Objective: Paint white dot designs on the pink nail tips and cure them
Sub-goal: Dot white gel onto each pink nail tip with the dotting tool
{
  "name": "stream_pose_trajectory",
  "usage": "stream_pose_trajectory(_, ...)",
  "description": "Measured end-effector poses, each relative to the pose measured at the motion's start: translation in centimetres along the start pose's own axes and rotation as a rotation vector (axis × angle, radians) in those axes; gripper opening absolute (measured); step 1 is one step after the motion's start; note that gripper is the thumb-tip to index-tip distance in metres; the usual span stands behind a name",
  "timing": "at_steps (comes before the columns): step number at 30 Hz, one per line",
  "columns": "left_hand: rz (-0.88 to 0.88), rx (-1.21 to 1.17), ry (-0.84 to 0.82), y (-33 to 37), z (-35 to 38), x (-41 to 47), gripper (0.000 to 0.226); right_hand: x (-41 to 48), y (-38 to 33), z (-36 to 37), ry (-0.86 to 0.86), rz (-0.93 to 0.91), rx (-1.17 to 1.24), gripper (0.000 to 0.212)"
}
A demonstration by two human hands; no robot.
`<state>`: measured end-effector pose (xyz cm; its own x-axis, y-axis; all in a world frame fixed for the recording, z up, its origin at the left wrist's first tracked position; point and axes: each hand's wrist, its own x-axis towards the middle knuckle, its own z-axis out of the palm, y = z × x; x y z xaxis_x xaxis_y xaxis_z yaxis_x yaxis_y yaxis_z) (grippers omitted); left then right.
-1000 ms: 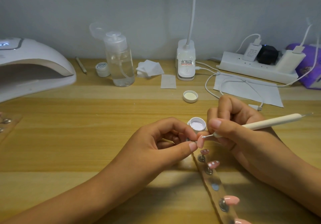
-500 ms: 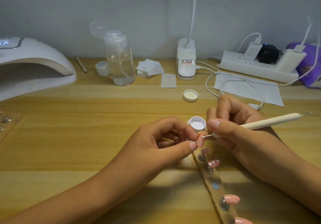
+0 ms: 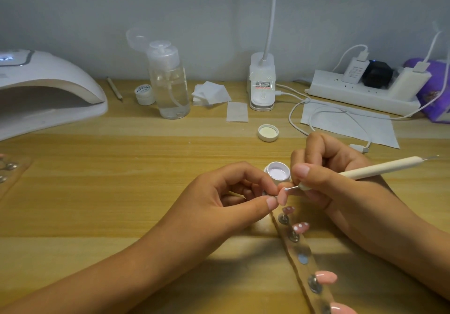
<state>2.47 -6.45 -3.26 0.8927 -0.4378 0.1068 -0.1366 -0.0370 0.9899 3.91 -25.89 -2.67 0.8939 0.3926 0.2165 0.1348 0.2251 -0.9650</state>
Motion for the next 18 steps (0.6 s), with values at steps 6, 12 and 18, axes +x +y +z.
stream_pose_trajectory(6, 0.000, -0.009, 0.001, 0.08, 0.03, -0.02, 0.008, -0.01, 0.02, -0.02, 0.032, 0.027, -0.032, 0.020)
stream_pose_trajectory(12, 0.002, -0.003, 0.003, 0.00, 0.04, 0.00, 0.008, 0.03, 0.05, 0.00, 0.030, 0.030, -0.029, 0.019)
stream_pose_trajectory(18, 0.003, -0.003, -0.002, 0.00, -0.05, -0.09, 0.007, -0.05, -0.01, -0.18, 0.021, 0.045, -0.040, 0.024)
